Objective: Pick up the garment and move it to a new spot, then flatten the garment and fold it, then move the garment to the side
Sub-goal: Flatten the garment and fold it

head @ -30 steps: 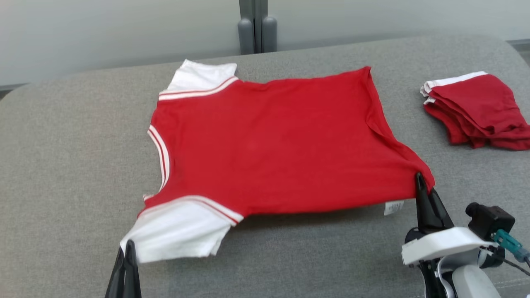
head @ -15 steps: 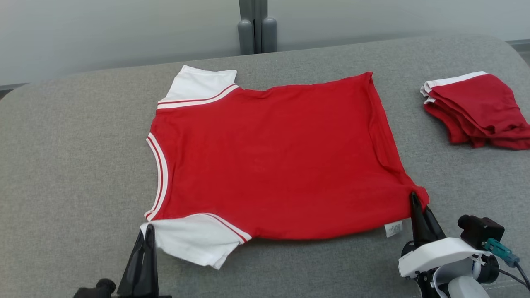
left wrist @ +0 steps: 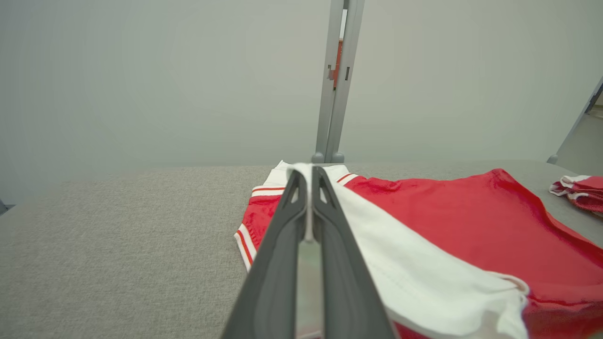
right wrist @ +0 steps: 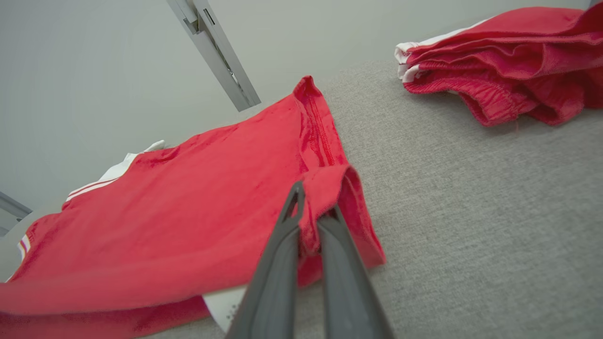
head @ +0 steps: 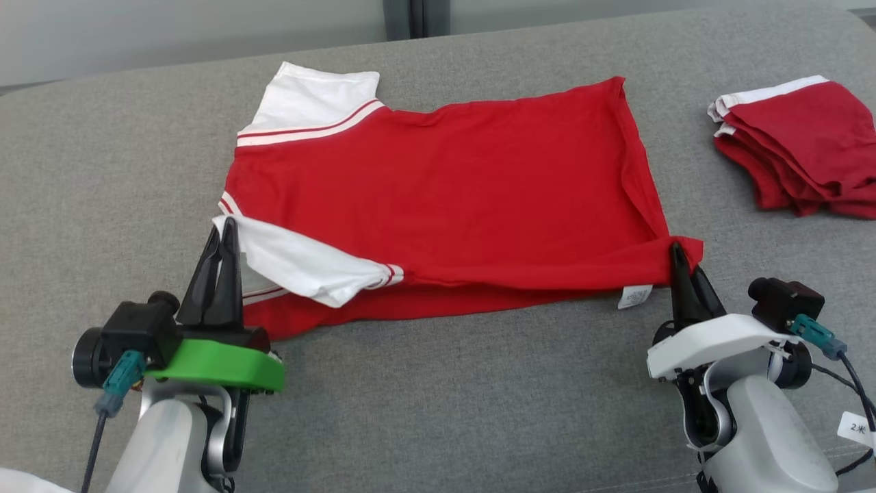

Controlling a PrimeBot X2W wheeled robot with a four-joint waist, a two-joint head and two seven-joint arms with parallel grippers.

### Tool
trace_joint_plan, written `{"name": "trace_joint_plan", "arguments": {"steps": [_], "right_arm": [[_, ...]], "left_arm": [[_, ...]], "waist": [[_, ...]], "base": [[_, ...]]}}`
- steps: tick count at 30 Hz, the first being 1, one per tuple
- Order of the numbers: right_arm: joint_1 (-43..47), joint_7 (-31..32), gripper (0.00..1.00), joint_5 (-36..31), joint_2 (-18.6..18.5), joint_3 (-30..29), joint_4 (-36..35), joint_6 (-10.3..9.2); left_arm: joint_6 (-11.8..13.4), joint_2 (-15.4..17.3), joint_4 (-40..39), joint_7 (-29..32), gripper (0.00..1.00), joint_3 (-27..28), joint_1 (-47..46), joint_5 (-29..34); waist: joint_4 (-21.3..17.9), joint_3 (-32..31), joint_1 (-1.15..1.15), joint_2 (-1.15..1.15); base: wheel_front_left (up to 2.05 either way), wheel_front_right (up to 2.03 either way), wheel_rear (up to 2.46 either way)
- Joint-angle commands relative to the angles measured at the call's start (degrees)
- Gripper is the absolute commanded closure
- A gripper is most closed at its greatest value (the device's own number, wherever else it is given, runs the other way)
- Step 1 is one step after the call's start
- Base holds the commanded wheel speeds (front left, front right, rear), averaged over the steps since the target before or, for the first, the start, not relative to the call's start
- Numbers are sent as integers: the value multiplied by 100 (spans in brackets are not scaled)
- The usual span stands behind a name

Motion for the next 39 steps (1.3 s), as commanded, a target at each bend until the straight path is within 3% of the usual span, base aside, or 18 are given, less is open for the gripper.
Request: {"name": "trace_joint_plan", "arguments": {"steps": [1,9,10,11,12,20,29,39], "right_arm": [[-144,-34,100,-42,-17,-15,82,-10],[-717,-74,100,-61,-18,-34,555,-10],[-774,-77,89,-60,-19,-33,609,-10],[-868,-70,0,-26,-19,-50,639,-10],[-891,-72,0,-15,-19,-64,625,-10],[-822,-72,0,-105,-18,-180,317,-10],[-270,-71,0,-613,-13,-545,-406,-9],[355,239,0,-916,-19,-505,-807,-10]], "left_arm": [[-35,-15,161,-20,100,37,-215,40],[-160,-150,1074,-49,100,75,-931,134],[-157,-181,1165,-51,100,89,-1014,153],[-130,-226,1315,-53,13,125,-1105,182],[-113,-249,1352,-52,0,158,-1137,193],[-87,-408,1060,-50,0,499,-986,350],[-266,-410,664,5,0,769,19,240],[-167,-339,612,1497,0,715,707,-172]], "waist": [[-49,173,0,0],[-76,420,0,0],[-74,433,0,0],[-74,446,0,0],[-75,447,0,0],[-71,322,0,0],[-23,-56,0,0],[59,-257,0,0]], "base": [[0,0,0],[0,0,0],[0,0,0],[0,0,0],[0,0,0],[0,0,0],[0,0,0],[0,0,0]]}}
